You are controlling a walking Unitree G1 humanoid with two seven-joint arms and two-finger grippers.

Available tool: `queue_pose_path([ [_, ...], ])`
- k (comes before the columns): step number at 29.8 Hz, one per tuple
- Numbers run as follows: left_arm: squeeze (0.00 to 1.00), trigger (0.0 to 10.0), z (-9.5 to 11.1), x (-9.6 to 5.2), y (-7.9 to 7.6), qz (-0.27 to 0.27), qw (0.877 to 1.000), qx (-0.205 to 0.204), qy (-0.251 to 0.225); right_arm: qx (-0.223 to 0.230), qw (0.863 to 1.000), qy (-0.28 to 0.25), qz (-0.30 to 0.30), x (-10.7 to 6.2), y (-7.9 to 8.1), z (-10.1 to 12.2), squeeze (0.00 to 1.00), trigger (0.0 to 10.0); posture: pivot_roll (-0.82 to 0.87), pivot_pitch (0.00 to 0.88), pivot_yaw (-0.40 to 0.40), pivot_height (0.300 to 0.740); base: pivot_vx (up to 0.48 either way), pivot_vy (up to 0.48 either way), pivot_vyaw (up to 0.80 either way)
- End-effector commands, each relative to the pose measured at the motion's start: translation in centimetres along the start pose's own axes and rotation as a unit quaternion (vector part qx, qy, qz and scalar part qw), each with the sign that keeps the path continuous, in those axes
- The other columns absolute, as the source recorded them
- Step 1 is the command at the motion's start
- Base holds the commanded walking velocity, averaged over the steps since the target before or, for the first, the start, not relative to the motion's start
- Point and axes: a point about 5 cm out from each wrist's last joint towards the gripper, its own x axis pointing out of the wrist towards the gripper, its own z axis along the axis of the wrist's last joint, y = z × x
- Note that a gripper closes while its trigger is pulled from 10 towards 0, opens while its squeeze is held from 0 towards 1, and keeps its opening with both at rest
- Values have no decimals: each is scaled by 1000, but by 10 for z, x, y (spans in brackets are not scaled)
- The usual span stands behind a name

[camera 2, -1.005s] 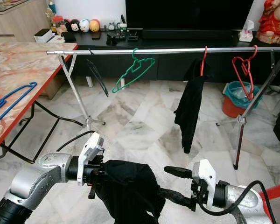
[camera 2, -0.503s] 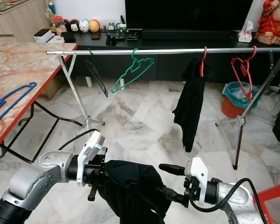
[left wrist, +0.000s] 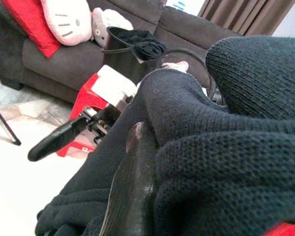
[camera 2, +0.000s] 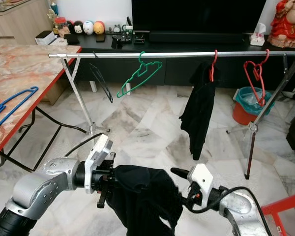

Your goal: Hang hanger

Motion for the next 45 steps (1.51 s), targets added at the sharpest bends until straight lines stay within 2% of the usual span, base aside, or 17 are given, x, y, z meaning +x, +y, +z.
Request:
queue_pose_path([
  [1,0,10000,15,1,-4,-11,999,28,-15,6,1000,-6,-4,0,0,-1,0,10000,38,0,-8,740,0,0,0],
  [7,0,10000,19,1,-4,-11,999,31,-21,28,999,-11,-33,1,-2,-8,0,10000,39,0,-9,740,0,0,0],
  [14,0,10000,21,2,-5,-13,999,34,-24,46,997,19,-67,1,-5,-21,0,10000,40,0,-12,740,0,0,0],
  [16,0,10000,22,3,-5,-15,999,34,-27,55,993,36,-95,1,-9,-27,0,10000,41,0,-12,740,0,0,0],
  [19,0,10000,22,3,-5,-14,999,34,-28,63,991,37,-111,1,-11,-30,0,10000,43,0,-12,740,0,0,0],
  [30,0,10000,23,3,-6,-15,999,33,-32,99,991,-12,-90,4,-6,-26,0,10000,44,0,-14,740,0,0,0],
  [38,0,10000,23,4,-6,-16,999,33,-32,115,992,-15,-49,3,0,-29,0,10000,42,0,-13,740,0,0,0],
  [39,0,10000,23,4,-6,-16,999,33,-32,120,992,-11,-45,2,1,-31,0,5490,43,0,-13,740,0,0,0],
  [40,0,10000,23,4,-6,-16,999,33,-32,122,991,-9,-44,2,1,-31,0,3059,43,0,-14,740,0,0,0],
  [41,0,10000,23,4,-6,-16,999,33,-32,125,991,-5,-40,1,2,-33,0,0,43,0,-15,740,0,0,0],
  [45,0,10000,23,4,-6,-14,999,34,-33,128,991,-5,-38,1,2,-34,0,0,45,0,-16,740,0,0,0],
])
